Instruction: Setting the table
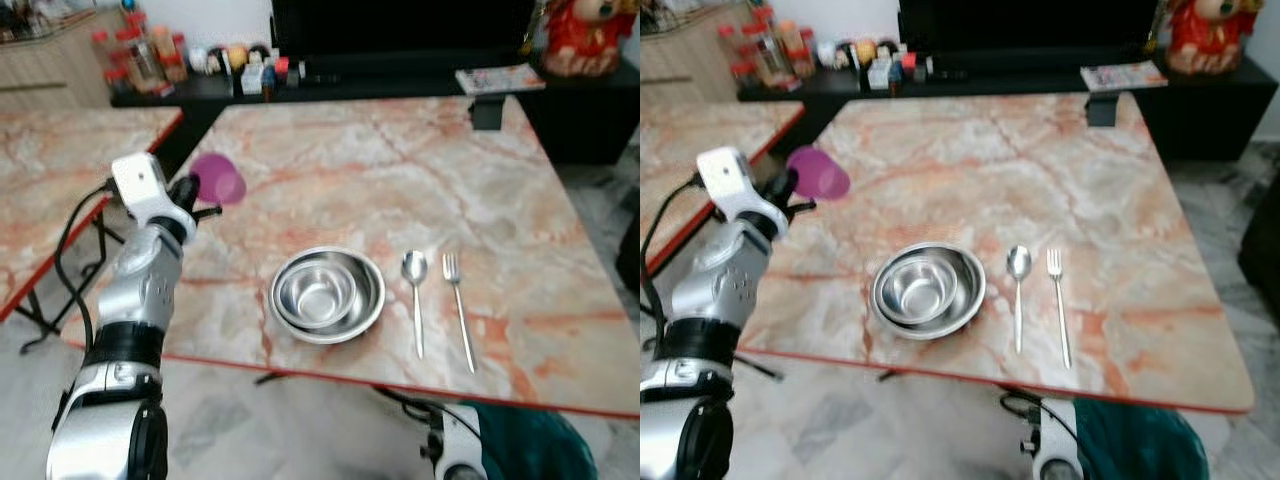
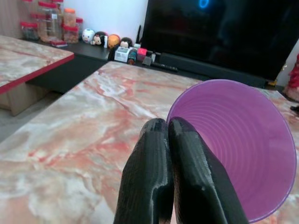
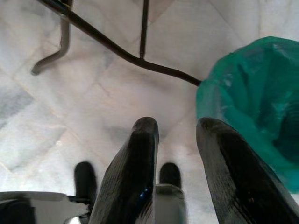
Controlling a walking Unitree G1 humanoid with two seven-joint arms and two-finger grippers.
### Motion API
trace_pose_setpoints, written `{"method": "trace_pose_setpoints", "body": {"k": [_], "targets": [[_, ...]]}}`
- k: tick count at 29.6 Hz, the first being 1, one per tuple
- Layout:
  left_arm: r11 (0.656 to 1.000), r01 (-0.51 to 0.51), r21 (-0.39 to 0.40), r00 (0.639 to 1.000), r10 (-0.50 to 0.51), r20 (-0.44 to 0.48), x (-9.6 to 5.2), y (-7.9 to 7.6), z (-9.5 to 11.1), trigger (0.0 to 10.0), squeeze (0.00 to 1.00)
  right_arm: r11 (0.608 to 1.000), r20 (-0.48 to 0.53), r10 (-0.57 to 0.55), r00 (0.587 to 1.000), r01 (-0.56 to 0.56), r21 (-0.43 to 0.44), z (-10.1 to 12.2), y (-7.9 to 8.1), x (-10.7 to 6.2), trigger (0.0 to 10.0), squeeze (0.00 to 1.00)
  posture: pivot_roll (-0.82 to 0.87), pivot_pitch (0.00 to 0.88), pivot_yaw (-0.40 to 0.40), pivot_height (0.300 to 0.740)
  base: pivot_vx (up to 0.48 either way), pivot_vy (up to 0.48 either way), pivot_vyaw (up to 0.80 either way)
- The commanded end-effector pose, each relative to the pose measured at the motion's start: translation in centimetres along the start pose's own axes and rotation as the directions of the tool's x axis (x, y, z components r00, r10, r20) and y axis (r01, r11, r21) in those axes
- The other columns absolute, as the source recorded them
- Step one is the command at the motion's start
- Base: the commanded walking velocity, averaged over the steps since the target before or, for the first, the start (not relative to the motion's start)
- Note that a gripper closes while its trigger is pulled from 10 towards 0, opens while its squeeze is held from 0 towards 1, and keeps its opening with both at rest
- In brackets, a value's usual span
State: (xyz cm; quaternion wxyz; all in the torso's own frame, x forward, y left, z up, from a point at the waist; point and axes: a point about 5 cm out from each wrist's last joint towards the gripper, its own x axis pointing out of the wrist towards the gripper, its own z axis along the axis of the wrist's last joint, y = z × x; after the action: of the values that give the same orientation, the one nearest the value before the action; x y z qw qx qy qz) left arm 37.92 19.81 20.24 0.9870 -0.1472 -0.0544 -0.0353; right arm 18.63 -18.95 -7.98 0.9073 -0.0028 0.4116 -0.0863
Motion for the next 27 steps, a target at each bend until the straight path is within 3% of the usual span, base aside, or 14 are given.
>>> {"method": "trace_pose_setpoints", "body": {"k": [1, 2, 9, 11, 13, 20, 23, 27], "targets": [[1.000, 0.016, 0.003, 0.999, -0.016, -0.029, -0.4, 0.8, 0.2, 10.0, 0.00, 1.000, -0.018, -0.002, 1.000, 0.002, 0.009, -0.7, 0.3, -0.2, 10.0, 0.00, -0.02, 0.023, 0.118, 0.740, 0.000, 0.000, 0.00], [0.997, 0.062, 0.051, 0.992, -0.056, -0.112, -0.6, 1.5, -0.2, 10.0, 0.00, 1.000, -0.034, -0.021, 0.999, 0.022, 0.021, -1.5, 0.1, -0.4, 10.0, 0.00, -0.02, 0.028, 0.127, 0.740, 0.000, 0.000, 0.00], [0.989, 0.117, 0.090, 0.981, -0.102, -0.163, -0.1, 1.6, 0.2, 10.0, 0.00, 0.999, -0.076, -0.037, 0.996, 0.040, 0.033, -3.2, -0.2, -1.0, 10.0, 0.00, -0.02, 0.039, 0.148, 0.740, 0.000, 0.000, 0.00], [0.989, 0.122, 0.085, 0.977, -0.104, -0.186, 0.2, 1.5, 0.2, 10.0, 0.00, 0.998, -0.085, -0.045, 0.995, 0.048, 0.040, -3.7, -0.2, -1.2, 10.0, 0.00, -0.02, 0.043, 0.157, 0.740, 0.000, 0.000, 0.00], [0.981, 0.188, 0.040, 0.958, -0.174, -0.227, 0.7, 0.4, -0.6, 10.0, 0.00, 0.997, -0.099, -0.055, 0.994, 0.060, 0.053, -4.5, -0.2, -1.5, 10.0, 0.00, -0.03, 0.053, 0.174, 0.740, 0.000, 0.000, 0.00], [0.981, 0.195, 0.012, 0.921, -0.179, -0.346, 1.4, -1.0, -3.1, 10.0, 0.00, 0.994, -0.117, -0.070, 0.991, 0.079, 0.075, -5.5, -0.1, -2.0, 10.0, 0.00, -0.04, 0.077, 0.192, 0.740, 0.000, 0.000, 0.00], [0.980, 0.187, 0.066, 0.906, -0.146, -0.398, 1.4, -1.2, -3.9, 10.0, 0.00, 0.993, -0.119, -0.075, 0.990, 0.084, 0.077, -5.8, -0.2, -2.1, 10.0, 0.00, -0.05, 0.084, 0.190, 0.740, 0.000, 0.000, 0.00], [0.980, 0.180, 0.081, 0.909, -0.135, -0.395, 1.5, -1.3, -3.7, 10.0, 0.00, 0.992, -0.118, -0.084, 0.989, 0.093, 0.082, -5.9, -0.5, -2.2, 10.0, 0.00, -0.06, 0.088, 0.189, 0.740, 0.000, 0.000, 0.00]]}}
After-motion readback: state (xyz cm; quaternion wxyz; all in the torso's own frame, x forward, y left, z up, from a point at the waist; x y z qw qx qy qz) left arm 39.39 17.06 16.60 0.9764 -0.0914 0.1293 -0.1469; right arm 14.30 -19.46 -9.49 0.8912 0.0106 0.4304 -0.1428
